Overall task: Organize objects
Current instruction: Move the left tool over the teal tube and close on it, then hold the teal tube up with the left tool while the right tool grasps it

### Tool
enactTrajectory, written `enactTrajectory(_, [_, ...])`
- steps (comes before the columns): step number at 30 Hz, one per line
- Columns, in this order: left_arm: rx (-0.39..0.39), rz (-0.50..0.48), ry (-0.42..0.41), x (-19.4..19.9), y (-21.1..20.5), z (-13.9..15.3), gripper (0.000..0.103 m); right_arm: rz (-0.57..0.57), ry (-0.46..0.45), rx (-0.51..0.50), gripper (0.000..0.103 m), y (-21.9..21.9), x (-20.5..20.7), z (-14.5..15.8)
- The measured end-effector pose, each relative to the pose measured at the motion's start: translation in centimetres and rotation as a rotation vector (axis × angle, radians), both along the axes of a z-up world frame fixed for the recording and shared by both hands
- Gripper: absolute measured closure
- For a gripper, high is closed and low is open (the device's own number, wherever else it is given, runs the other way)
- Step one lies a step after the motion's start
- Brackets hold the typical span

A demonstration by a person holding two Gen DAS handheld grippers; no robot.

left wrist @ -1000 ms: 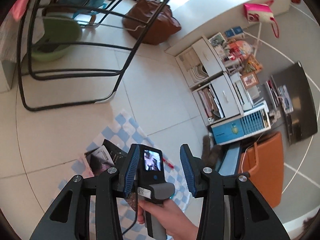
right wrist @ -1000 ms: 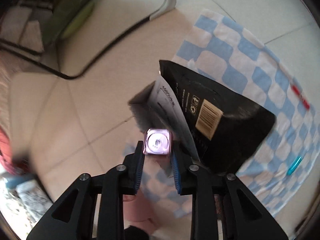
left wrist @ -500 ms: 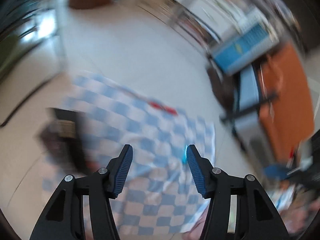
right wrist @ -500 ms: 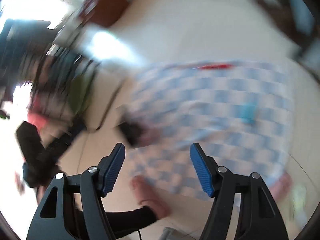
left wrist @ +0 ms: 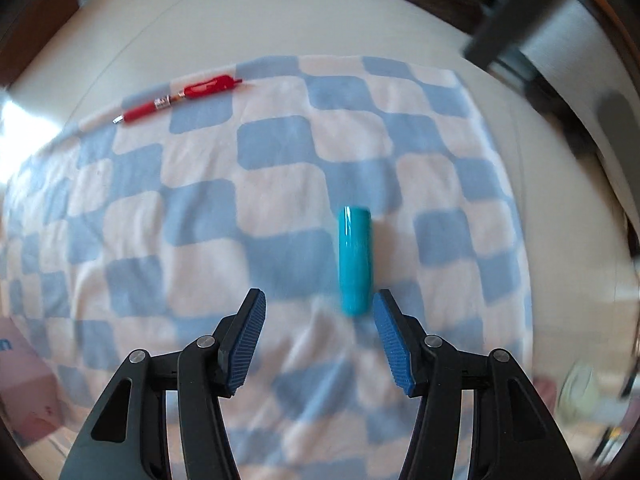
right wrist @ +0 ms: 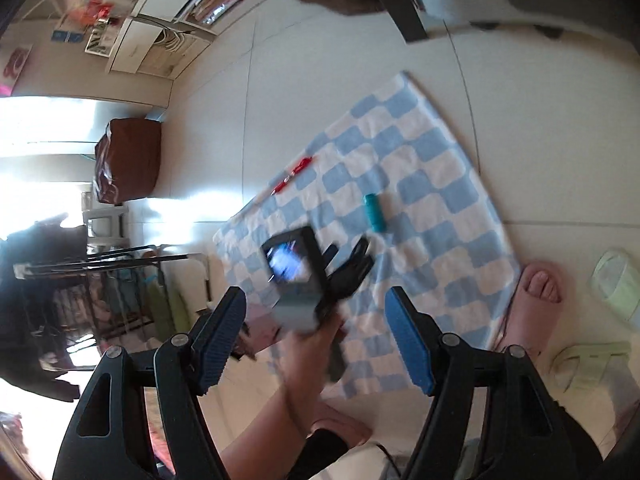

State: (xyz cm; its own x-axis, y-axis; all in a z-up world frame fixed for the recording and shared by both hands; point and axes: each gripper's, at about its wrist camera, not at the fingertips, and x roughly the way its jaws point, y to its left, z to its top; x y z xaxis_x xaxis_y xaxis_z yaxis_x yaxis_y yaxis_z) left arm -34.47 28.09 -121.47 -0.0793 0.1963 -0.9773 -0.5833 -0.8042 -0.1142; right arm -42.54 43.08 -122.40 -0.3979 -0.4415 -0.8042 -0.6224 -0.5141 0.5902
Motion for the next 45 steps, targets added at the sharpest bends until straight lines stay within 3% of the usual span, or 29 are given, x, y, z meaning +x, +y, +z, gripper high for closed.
enactTrajectory(5, [-0.107,0.004,-0.009,-0.2,3.3,-3.7,0.047,0.031,-0.002,0.024,0.030,0.5,1.0,0.4])
enactTrajectory(8, [-0.129,0.011,-0.045,0.1,4.6,-5.7,0.053,0.057,0.029,0.080,0.030,0.9,1.1,1.4])
enactTrajectory(11, [-0.141,0.001,-0.005,0.4,5.0,-5.9,0.072,0.068,0.058,0.117,0.030,1.2,1.2,2.4])
enactTrajectory(12, [-0.143,-0.002,-0.003,0.3,5.0,-5.9,0.082,0.066,0.063,0.118,0.030,1.3,1.2,2.6])
enactTrajectory(16, [-0.093,-0.011,-0.032,-0.3,4.4,-5.6,0.082,0.047,0.065,0.082,0.030,1.7,1.7,2.3])
enactTrajectory(18, [0.015,0.021,-0.076,-0.6,3.2,-4.9,0.082,0.042,0.059,0.080,0.030,1.9,1.8,2.2])
enactTrajectory(20, [0.190,0.022,-0.123,-0.9,1.4,-2.5,0.082,0.035,0.059,0.081,0.030,2.2,1.8,2.2])
enactTrajectory(23, [0.340,-0.064,-0.154,-0.7,-0.4,1.8,0.082,0.020,0.067,0.078,0.030,2.5,1.6,2.5])
enactTrajectory(26, [0.434,-0.142,-0.190,-0.3,-2.2,7.2,0.082,0.047,0.096,0.081,0.030,1.8,0.4,2.9])
enactTrajectory(31, [0.553,-0.320,-0.149,2.4,-6.2,20.4,0.082,0.130,0.102,0.021,0.030,-1.5,-2.5,1.5])
enactTrajectory(34, [0.578,-0.367,-0.136,3.8,-9.9,25.8,0.082,0.185,0.098,-0.010,0.032,-4.5,-4.0,0.9])
enactTrajectory(37, [0.569,-0.325,-0.142,4.7,-14.2,28.6,0.082,0.234,0.182,-0.124,0.045,-8.1,-4.9,1.5])
enactTrajectory(38, [0.577,-0.293,-0.148,4.6,-15.5,28.9,0.082,0.260,0.201,-0.141,0.055,-9.3,-5.2,1.9])
enactTrajectory(40, [0.590,-0.232,-0.157,4.0,-18.3,29.3,0.082,0.330,0.225,-0.141,0.060,-12.3,-5.9,2.7])
enactTrajectory(42, [0.580,-0.182,-0.151,3.9,-20.6,29.7,0.082,0.393,0.240,-0.178,0.077,-15.5,-6.5,2.9])
enactTrajectory(45, [0.595,-0.065,-0.163,4.1,-24.6,30.0,0.080,0.472,0.243,-0.150,0.078,-19.8,-7.2,3.3])
